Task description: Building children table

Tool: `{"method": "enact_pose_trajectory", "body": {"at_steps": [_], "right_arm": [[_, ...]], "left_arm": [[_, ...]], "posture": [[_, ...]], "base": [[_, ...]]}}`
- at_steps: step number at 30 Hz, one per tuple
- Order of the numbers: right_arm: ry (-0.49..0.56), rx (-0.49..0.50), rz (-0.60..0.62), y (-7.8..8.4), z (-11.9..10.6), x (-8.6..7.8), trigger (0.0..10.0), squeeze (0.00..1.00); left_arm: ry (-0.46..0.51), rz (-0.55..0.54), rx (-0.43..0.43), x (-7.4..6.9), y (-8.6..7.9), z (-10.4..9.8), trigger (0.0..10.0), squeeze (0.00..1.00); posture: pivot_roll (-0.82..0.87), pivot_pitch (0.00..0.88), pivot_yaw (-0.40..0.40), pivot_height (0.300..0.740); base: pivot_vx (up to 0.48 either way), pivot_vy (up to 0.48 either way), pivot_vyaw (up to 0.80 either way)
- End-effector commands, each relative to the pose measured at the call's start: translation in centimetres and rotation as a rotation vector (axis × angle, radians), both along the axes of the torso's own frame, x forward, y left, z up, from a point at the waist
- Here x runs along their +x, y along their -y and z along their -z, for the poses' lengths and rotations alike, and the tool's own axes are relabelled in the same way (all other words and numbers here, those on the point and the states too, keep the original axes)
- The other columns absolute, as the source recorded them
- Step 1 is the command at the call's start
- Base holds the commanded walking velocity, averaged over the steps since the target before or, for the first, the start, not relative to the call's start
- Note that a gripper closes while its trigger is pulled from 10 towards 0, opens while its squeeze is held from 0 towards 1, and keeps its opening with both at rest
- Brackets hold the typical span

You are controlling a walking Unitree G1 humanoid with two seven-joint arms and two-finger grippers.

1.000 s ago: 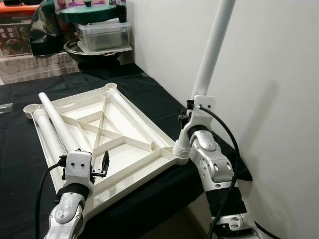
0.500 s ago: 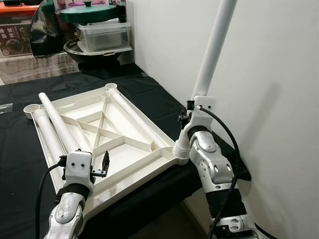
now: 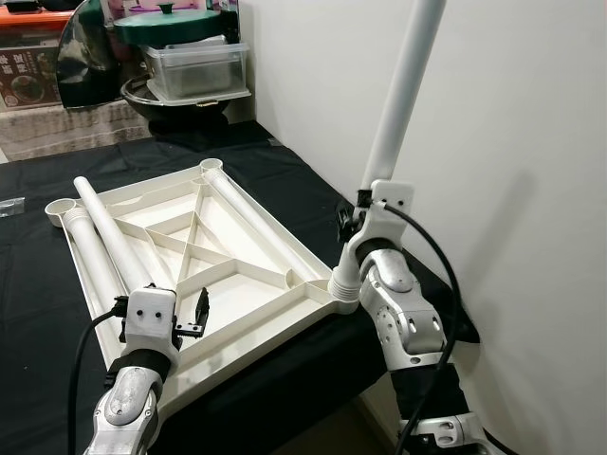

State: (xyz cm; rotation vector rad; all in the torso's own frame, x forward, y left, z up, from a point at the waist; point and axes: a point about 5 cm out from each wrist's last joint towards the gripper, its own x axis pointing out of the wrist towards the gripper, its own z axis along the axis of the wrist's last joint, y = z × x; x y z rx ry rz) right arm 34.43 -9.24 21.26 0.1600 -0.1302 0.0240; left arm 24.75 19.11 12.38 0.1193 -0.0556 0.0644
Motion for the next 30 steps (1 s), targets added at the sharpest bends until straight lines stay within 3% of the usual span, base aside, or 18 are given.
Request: {"method": "enact_pose_trajectory", "body": {"at_steps": [1, 6, 19, 30], "right_arm": [[0.043, 0.029, -0.012, -0.3, -0.6, -0.3, 10.0, 1.00], [0.105, 0.037, -0.023, -0.4, -1.7, -0.6, 10.0, 1.00], [0.124, 0.008, -0.041, 0.3, -2.4, -0.2, 10.0, 1.00], [0.121, -0.068, -0.053, 3.3, -2.8, 0.5, 10.0, 1.00]], "left_arm": [[-0.010, 0.005, 0.013, 0.1, -0.1, 0.3, 10.0, 0.00], [-0.009, 0.007, 0.013, 0.1, 0.0, 0.3, 10.0, 0.00], [-0.008, 0.007, 0.011, 0.2, 0.0, 0.3, 10.0, 0.00], [-0.012, 0.011, 0.006, 0.1, 0.0, 0.4, 10.0, 0.00]], "posture": [[0.03, 0.000, -0.044, 0.740], [0.03, 0.000, -0.044, 0.740], [0.03, 0.000, -0.047, 0.740], [0.01, 0.000, -0.041, 0.740]], "base": [[0.000, 0.000, 0.00], [0.000, 0.000, 0.00], [0.000, 0.000, 0.00], [0.000, 0.000, 0.00]]}}
